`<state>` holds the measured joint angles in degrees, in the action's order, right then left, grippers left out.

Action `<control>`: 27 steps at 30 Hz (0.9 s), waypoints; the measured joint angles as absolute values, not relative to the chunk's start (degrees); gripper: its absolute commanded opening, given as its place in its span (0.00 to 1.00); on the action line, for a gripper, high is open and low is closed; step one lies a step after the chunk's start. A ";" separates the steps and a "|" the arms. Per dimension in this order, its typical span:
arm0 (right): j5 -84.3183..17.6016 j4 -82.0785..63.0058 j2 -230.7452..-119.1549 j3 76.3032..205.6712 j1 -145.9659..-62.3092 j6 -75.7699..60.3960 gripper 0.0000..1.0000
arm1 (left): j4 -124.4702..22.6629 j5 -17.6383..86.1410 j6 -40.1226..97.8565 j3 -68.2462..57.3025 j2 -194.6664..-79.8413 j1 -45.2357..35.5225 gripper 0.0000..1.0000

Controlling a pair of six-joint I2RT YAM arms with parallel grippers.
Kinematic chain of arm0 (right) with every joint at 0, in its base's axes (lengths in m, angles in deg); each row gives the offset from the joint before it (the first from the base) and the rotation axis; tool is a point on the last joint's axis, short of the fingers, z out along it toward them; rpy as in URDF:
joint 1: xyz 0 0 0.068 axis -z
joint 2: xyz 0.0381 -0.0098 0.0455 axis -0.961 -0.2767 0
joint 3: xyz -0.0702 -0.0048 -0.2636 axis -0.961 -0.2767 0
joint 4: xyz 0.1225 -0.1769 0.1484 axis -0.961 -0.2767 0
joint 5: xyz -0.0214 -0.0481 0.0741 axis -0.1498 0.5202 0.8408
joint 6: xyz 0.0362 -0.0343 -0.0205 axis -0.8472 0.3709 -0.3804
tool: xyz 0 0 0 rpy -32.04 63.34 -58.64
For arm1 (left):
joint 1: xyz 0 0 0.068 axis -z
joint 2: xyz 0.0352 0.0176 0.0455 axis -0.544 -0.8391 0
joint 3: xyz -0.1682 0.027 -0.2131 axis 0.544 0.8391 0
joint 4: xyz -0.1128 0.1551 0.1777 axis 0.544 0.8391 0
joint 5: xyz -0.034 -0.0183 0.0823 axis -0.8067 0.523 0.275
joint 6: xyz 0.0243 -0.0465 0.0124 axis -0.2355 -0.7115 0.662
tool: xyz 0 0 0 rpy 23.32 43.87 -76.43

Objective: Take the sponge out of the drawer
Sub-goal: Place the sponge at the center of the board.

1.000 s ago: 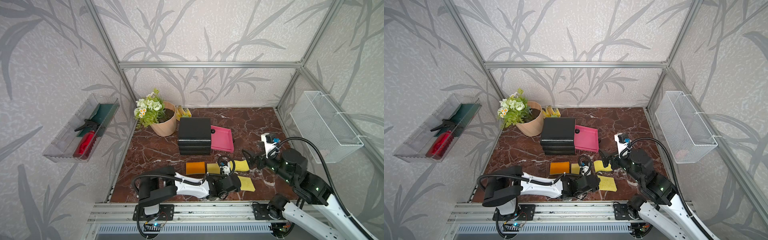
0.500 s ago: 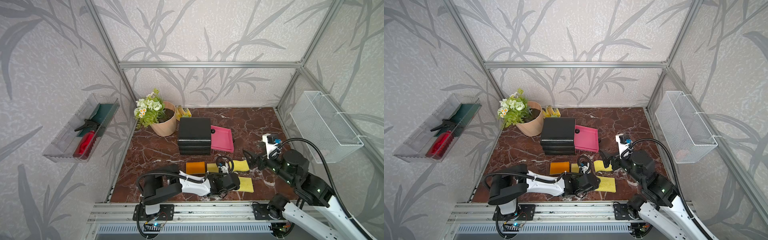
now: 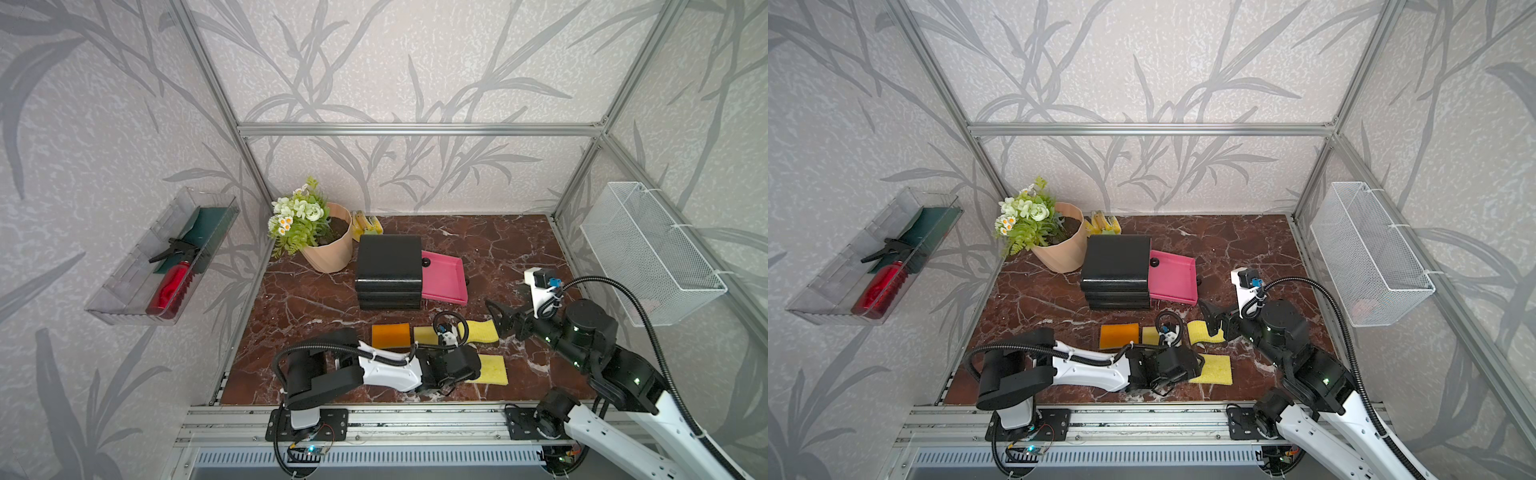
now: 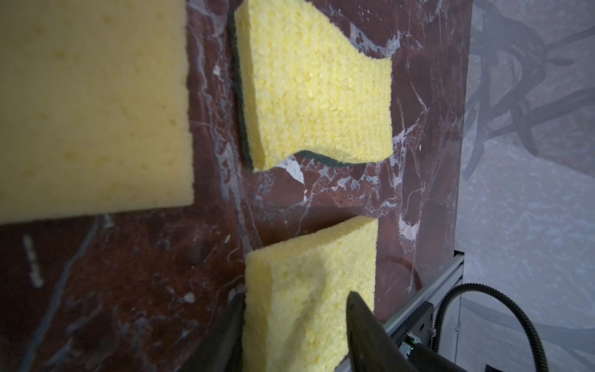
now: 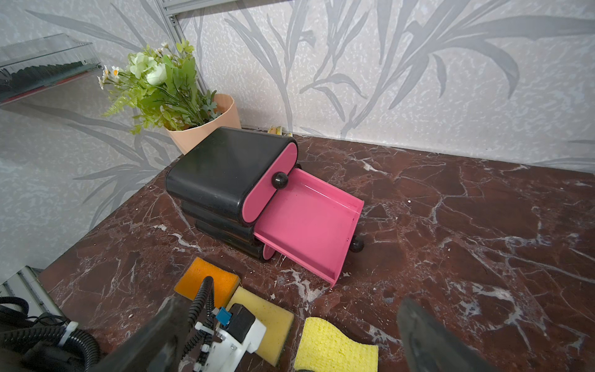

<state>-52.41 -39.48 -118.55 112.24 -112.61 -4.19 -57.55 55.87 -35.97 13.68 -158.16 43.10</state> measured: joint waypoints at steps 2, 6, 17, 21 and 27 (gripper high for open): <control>-52.41 -39.50 -118.55 112.24 -112.61 -4.17 1.00 | -57.42 55.80 -35.95 13.20 -158.16 43.10 0.53; -52.43 -39.50 -118.55 112.24 -112.61 -4.11 1.00 | -56.37 55.82 -36.00 12.91 -158.16 43.10 0.55; -52.87 -39.52 -118.55 112.22 -112.61 -4.00 0.99 | -54.23 56.00 -35.93 12.48 -158.16 43.12 0.67; -52.91 -39.52 -118.55 112.20 -112.61 -4.00 1.00 | -53.53 56.72 -35.28 12.45 -158.14 43.42 0.74; -53.06 -39.52 -118.55 112.20 -112.61 -3.97 0.99 | -52.61 57.73 -34.42 12.17 -157.46 43.95 0.80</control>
<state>-53.06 -39.52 -118.55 112.20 -112.61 -3.97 -52.61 57.73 -34.42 12.17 -157.46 43.95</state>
